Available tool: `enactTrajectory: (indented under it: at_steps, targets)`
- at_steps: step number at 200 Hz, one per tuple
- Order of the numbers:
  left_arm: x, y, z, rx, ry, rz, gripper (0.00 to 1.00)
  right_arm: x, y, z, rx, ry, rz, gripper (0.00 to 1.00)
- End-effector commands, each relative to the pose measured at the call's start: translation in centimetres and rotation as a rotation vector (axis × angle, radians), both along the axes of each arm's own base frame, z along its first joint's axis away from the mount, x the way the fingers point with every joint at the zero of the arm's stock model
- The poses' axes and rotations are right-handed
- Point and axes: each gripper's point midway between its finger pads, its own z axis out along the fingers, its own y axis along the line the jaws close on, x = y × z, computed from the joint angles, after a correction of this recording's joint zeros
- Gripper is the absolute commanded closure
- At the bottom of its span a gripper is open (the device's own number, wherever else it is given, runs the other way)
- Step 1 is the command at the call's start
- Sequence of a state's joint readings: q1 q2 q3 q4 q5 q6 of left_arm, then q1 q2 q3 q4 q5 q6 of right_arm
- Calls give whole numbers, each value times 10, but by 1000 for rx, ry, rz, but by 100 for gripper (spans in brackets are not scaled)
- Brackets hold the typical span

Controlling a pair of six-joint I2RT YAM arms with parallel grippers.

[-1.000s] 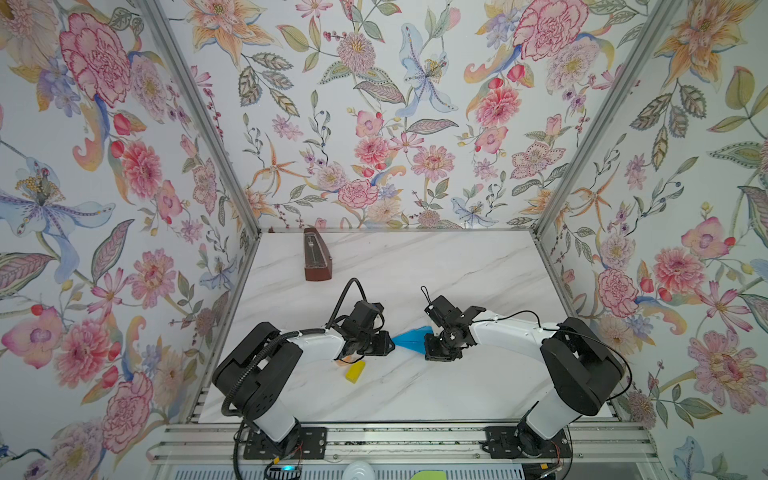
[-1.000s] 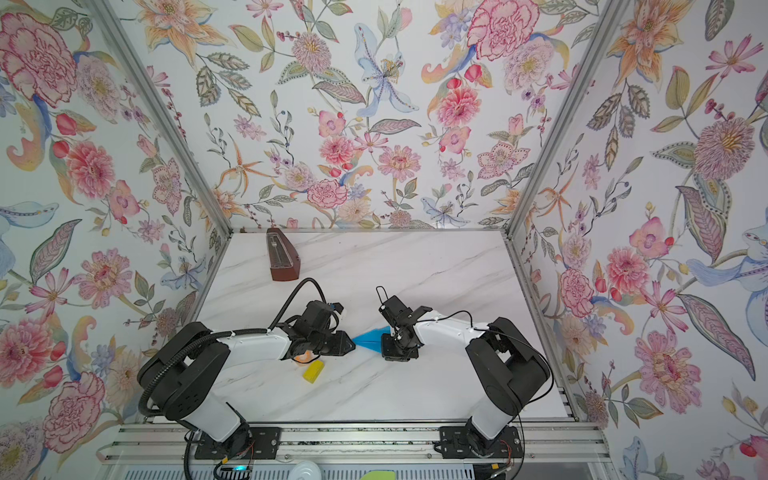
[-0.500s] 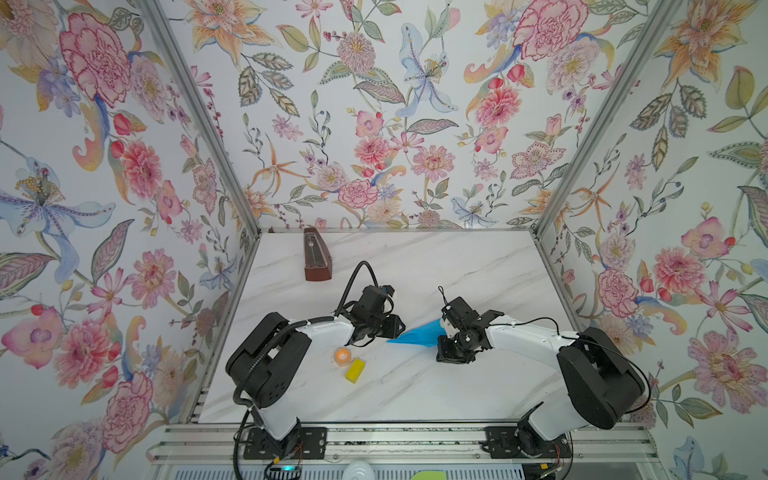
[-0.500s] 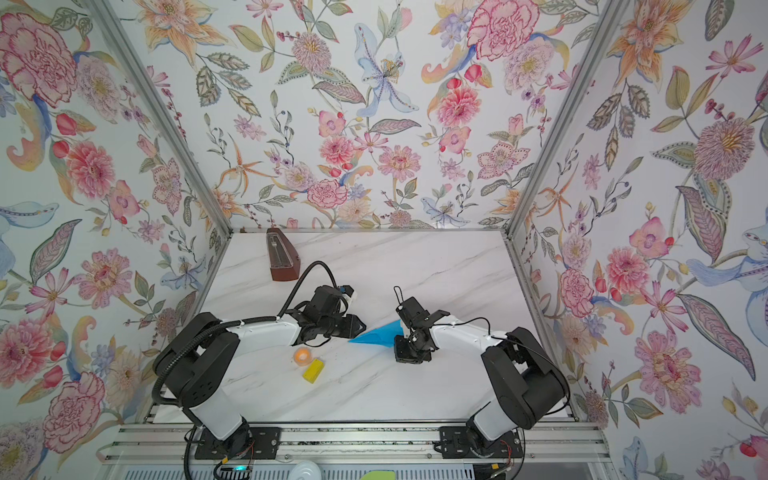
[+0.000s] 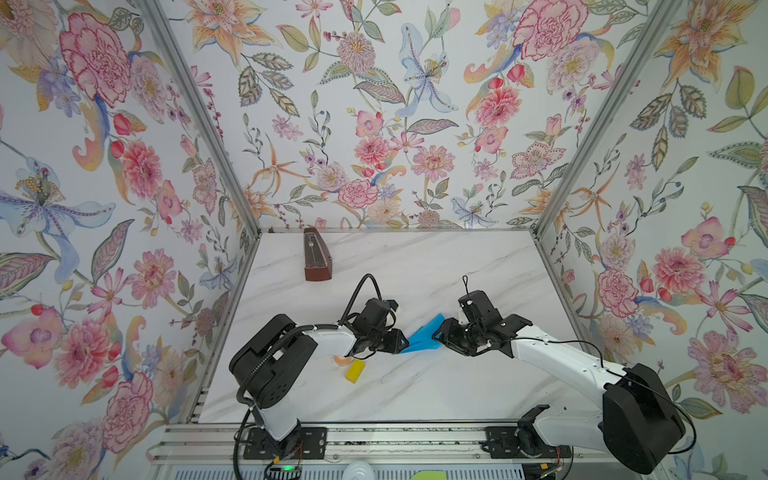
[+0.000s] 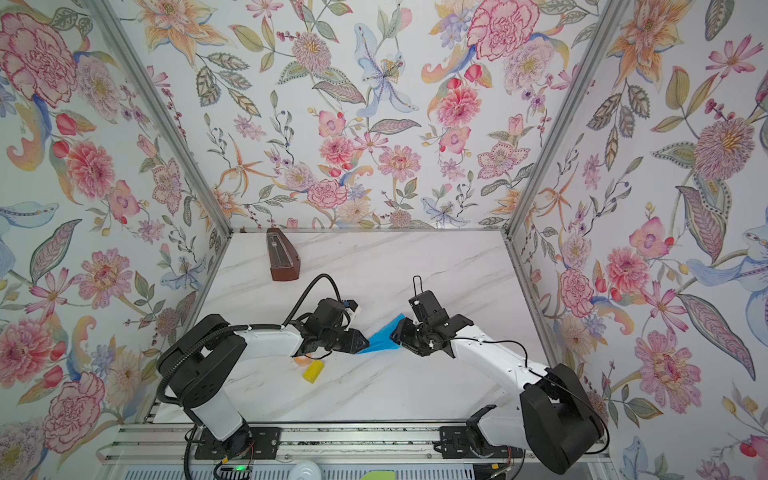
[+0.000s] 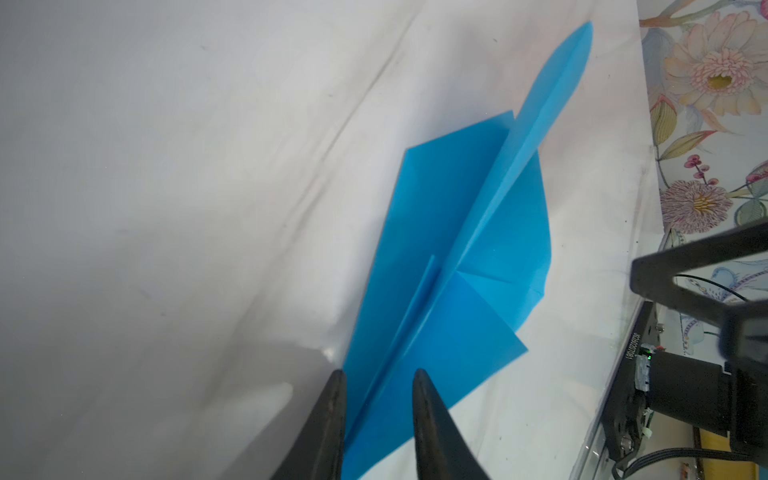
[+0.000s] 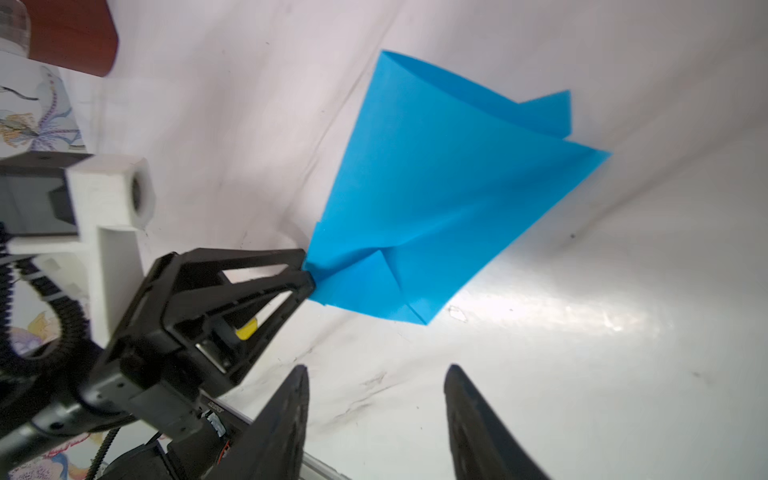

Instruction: Fold a paper plane with a square sheet of paper (fold left side to right side)

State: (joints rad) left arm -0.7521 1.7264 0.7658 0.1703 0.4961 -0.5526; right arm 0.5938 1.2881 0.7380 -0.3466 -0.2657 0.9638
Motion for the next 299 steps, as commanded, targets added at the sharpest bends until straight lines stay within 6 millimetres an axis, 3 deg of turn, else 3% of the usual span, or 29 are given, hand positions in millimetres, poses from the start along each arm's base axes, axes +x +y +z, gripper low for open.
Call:
enactTrajectory:
  at_steps: [1, 26, 55, 151, 168, 192, 216, 231, 256, 259, 268, 299]
  targets:
    - [-15, -15, 10, -48, 3, -20, 70, 15, -6, -3, 24, 1, -195, 41]
    - [-24, -21, 9, -36, 0, -18, 70, 25, -24, -13, -114, 9, -289, 41]
    - [-33, -30, 12, -37, -7, -25, 70, 34, -29, -18, -259, 7, -239, 42]
    - [-50, -61, 18, -69, -7, -69, 70, 53, 5, -38, -438, 16, 14, 44]
    - [-50, -61, 19, -68, -10, -66, 70, 54, 7, -40, -461, 24, 49, 49]
    - [-49, -59, 21, -66, -18, -59, 70, 53, 2, -39, -512, 16, 66, 63]
    - [-45, -55, 26, -59, -41, -40, 70, 53, 2, -34, -527, -13, 114, 90]
    - [-41, -47, 32, -33, -73, -19, 70, 54, 1, -32, -547, -21, 154, 99]
    - [-27, -22, 43, 45, -141, 45, 70, 54, 8, -27, -548, -36, 255, 100]
    - [-25, -19, 54, 34, -164, 58, 70, 55, 9, -27, -548, -38, 262, 100]
    - [-19, -8, 61, 48, -193, 88, 70, 56, 12, -24, -541, -46, 282, 100]
    - [-7, 27, 72, 61, -231, 177, 69, 65, 22, -15, -526, -86, 332, 100]
